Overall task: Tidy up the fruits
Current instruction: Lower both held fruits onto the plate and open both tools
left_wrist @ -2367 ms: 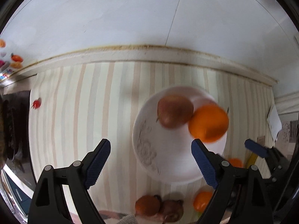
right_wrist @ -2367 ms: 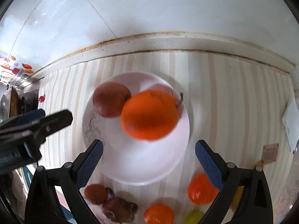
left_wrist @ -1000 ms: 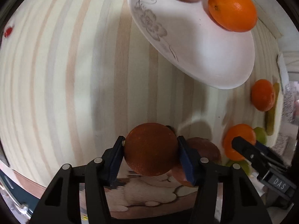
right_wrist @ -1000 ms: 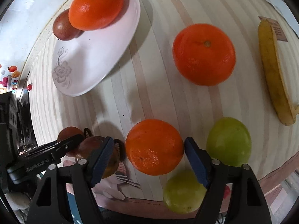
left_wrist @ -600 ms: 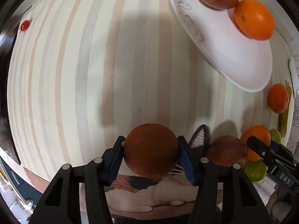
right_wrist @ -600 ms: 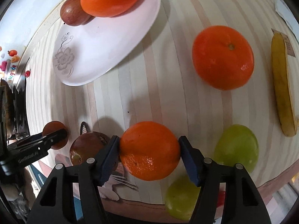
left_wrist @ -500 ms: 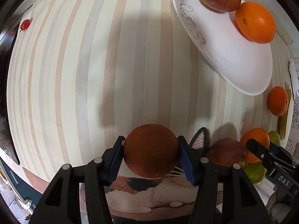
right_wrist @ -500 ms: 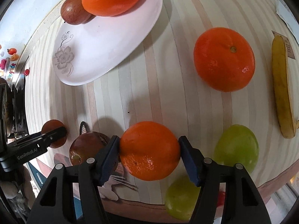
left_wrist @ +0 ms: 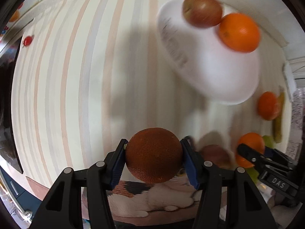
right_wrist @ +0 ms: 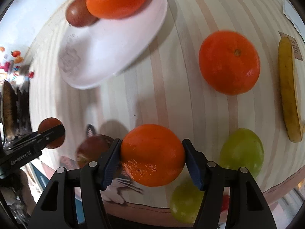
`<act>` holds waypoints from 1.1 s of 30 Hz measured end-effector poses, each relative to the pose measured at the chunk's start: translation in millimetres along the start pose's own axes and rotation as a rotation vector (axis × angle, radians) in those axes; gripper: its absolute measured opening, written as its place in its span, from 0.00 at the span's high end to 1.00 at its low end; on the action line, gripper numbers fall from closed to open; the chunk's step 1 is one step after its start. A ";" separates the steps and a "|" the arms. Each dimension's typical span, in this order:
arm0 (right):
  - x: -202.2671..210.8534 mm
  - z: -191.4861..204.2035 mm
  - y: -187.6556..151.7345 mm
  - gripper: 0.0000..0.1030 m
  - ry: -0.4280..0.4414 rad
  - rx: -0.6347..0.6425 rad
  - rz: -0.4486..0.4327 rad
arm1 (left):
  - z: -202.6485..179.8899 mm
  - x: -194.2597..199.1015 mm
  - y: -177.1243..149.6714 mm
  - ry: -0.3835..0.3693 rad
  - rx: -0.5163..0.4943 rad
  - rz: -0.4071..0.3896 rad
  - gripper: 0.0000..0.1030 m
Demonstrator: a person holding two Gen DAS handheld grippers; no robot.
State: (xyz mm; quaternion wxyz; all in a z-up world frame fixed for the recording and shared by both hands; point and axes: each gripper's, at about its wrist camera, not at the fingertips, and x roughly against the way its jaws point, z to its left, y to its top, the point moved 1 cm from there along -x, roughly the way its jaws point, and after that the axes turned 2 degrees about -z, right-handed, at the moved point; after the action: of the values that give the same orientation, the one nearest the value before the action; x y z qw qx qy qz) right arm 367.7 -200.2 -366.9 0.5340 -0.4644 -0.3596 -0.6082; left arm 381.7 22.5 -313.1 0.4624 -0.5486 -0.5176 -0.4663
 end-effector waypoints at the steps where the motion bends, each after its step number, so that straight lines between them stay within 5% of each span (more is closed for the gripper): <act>1: 6.9 2.5 4.0 0.35 0.018 -0.003 -0.012 | -5.0 9.4 4.3 -0.023 -0.008 -0.009 0.49; 6: 31.4 15.4 32.9 0.35 0.065 0.000 -0.071 | -26.3 37.3 38.3 -0.084 -0.047 -0.025 0.49; 16: 23.6 38.4 115.1 0.35 0.002 0.047 -0.113 | -33.7 23.0 120.8 0.018 -0.122 0.002 0.49; 29: 0.4 20.2 126.4 0.34 0.003 -0.005 -0.062 | -33.5 -15.7 138.0 0.047 -0.123 0.114 0.48; 33: 7.3 26.5 130.2 0.21 0.004 -0.013 -0.075 | -26.3 -14.4 136.0 -0.010 -0.081 0.109 0.43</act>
State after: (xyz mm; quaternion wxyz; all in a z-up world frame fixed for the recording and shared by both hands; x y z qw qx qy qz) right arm 500.5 -200.1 -359.4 0.5085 -0.4527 -0.3715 -0.6312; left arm 516.3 -10.5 -327.1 0.4620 -0.5965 -0.4699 -0.4582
